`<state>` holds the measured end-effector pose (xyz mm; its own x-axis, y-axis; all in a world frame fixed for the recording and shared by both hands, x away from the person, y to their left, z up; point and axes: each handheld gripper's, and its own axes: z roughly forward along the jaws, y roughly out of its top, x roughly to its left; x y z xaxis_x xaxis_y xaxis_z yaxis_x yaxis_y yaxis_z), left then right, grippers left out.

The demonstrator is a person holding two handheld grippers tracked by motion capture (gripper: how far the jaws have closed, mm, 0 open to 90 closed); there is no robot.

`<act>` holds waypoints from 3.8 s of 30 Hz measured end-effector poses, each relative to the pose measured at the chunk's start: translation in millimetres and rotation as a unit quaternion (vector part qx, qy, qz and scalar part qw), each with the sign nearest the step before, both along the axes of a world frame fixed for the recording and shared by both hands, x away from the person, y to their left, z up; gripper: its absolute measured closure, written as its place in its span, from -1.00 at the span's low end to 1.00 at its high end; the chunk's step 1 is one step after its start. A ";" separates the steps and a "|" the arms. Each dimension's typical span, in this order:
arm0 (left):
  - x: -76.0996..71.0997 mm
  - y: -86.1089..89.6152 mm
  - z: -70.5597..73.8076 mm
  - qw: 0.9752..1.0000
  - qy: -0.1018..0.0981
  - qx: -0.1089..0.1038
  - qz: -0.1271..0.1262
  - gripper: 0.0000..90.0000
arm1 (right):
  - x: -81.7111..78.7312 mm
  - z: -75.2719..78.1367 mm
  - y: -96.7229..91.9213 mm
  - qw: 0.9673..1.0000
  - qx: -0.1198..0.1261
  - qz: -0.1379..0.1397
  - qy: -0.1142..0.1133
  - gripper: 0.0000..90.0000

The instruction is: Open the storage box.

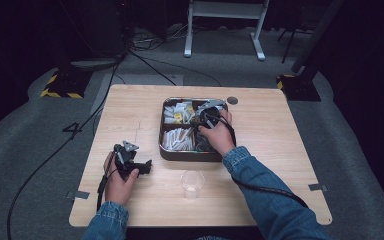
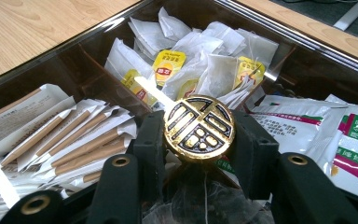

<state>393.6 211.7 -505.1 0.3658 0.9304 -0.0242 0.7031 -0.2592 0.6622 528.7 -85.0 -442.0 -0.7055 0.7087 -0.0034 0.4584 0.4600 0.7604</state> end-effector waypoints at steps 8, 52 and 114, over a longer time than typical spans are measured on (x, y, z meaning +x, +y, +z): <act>0.1 -0.1 0.0 1.000 0.000 0.000 -0.001 -1.00 | -1.5 0.2 1.2 1.000 0.001 -0.009 -0.002 0.31; -0.9 -1.8 0.1 1.000 0.000 0.001 -0.006 -1.00 | -28.4 62.5 -60.1 0.998 0.033 -0.015 -0.054 0.31; 1.1 -1.4 0.1 1.000 0.000 0.001 -0.017 -1.00 | -28.3 28.3 -249.2 0.983 0.030 -0.179 -0.026 0.31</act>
<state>394.7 210.3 -505.0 0.3980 0.9171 -0.0229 0.6938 -0.2846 0.6616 500.4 -334.3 -413.7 -0.4115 0.9112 0.0171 0.5420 0.2296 0.8084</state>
